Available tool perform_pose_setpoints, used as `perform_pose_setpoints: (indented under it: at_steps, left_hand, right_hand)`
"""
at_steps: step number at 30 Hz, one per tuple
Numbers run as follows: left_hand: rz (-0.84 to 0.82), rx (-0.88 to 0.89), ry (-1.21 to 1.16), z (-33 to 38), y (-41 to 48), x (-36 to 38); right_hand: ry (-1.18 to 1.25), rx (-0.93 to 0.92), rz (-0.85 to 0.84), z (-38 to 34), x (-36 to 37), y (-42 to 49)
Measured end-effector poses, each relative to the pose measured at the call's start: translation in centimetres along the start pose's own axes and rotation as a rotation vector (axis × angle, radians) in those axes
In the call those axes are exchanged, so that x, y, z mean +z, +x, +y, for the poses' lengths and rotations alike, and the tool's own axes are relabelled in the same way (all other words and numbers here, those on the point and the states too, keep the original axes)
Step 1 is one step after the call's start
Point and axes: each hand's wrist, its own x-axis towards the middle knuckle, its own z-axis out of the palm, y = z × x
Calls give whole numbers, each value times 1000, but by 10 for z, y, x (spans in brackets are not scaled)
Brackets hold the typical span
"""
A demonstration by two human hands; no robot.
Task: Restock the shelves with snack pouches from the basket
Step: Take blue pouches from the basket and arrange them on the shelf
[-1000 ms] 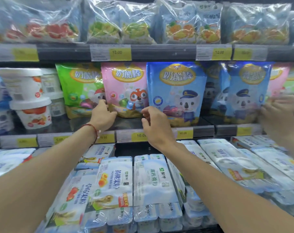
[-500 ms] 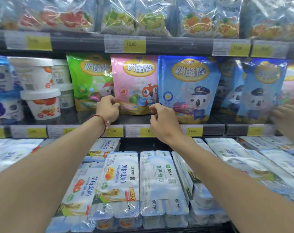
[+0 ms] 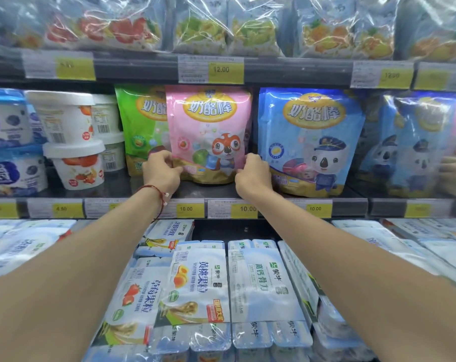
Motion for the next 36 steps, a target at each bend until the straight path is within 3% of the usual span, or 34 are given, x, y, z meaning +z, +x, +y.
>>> perform_pose_setpoints:
  at_steps: [8,12,16,21,29,32,36]
  left_hand:
    - [46,-78,-16,5,-5,-1]
    - [67,-115,14,6,-5,1]
    - [38,-19,-71,13,-5,-5]
    - [118,72,-327,18,2,0]
    - [260,16,-317,21,1,1]
    - [176,42,-242,25,-9,-2]
    - [-121,62,-247,34,-25,-4]
  right_hand:
    - [40,46,217,12,-3,11]
    - [-12,29,241,14,-2,10]
    - [243,-55,197,16,-9,14]
    - [497,-68,290,3,-9,22]
    - [438,-43,370,1,-10,21]
    - [451,-70,346,5,-13,14]
    - [479,-110,278,12,-15,2]
